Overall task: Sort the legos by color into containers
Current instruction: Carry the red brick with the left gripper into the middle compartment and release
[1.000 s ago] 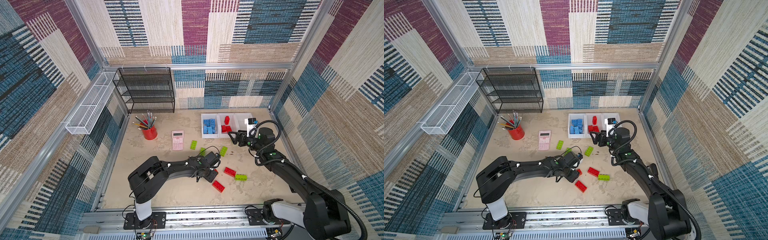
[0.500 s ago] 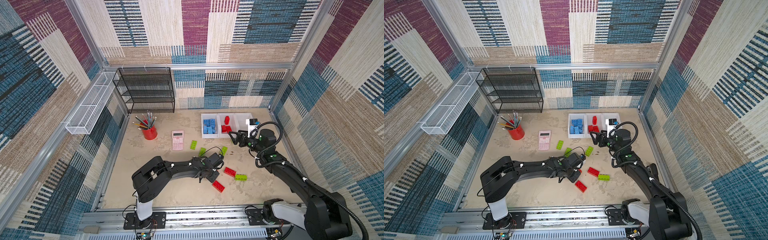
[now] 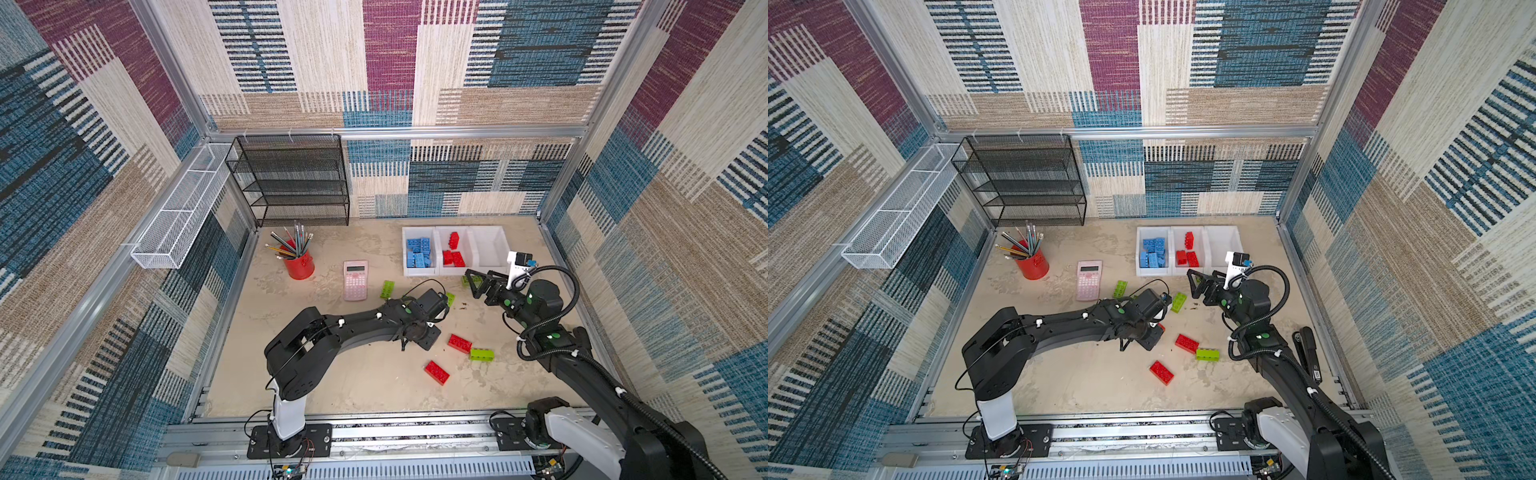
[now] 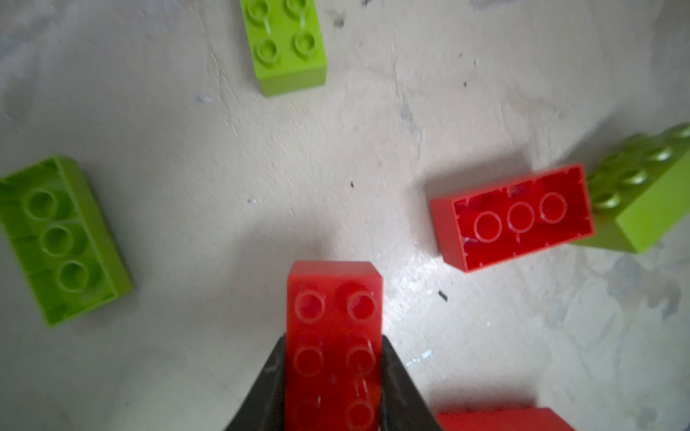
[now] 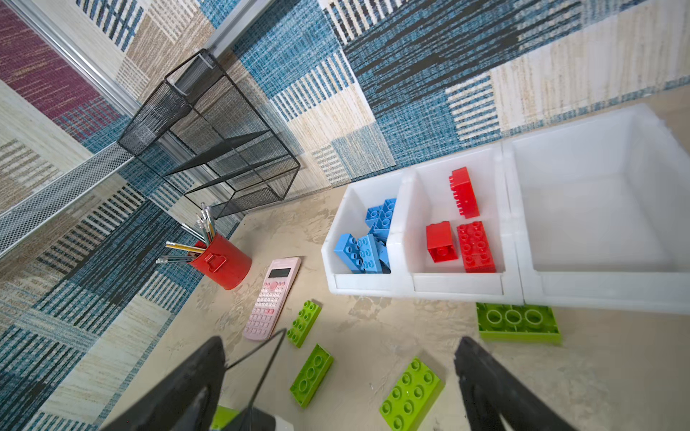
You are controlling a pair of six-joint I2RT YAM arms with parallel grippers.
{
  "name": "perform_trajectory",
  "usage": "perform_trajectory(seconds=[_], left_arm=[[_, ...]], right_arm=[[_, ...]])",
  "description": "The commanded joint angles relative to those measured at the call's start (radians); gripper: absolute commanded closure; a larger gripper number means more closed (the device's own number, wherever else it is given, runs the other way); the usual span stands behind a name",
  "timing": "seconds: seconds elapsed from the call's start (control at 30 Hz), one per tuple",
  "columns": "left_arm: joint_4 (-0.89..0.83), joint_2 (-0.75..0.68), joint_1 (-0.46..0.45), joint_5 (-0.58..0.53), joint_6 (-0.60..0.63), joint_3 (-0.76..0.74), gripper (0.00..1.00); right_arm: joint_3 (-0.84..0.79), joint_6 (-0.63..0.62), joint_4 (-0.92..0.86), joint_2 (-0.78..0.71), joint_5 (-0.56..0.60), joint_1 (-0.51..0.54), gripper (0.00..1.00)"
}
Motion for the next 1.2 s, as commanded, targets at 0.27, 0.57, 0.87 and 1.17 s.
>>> perform_trajectory(seconds=[0.27, 0.57, 0.87, 1.17], left_arm=[[-0.044, 0.094, 0.097, 0.088, 0.057, 0.278, 0.68], [-0.113, 0.267, 0.165, 0.175, 0.081, 0.611, 0.68], [-0.163, 0.472, 0.214, 0.221, 0.101, 0.924, 0.69], [-0.084, 0.587, 0.244, 0.266, 0.077, 1.064, 0.69]], right_arm=[[-0.153, 0.049, 0.057, -0.108, 0.088, -0.001, 0.0], [-0.206, 0.034, 0.088, -0.099, 0.108, 0.0, 0.0], [-0.248, 0.026, 0.128, -0.119, 0.135, 0.001, 0.0], [-0.261, 0.019, 0.181, -0.099, 0.096, 0.001, 0.0]])
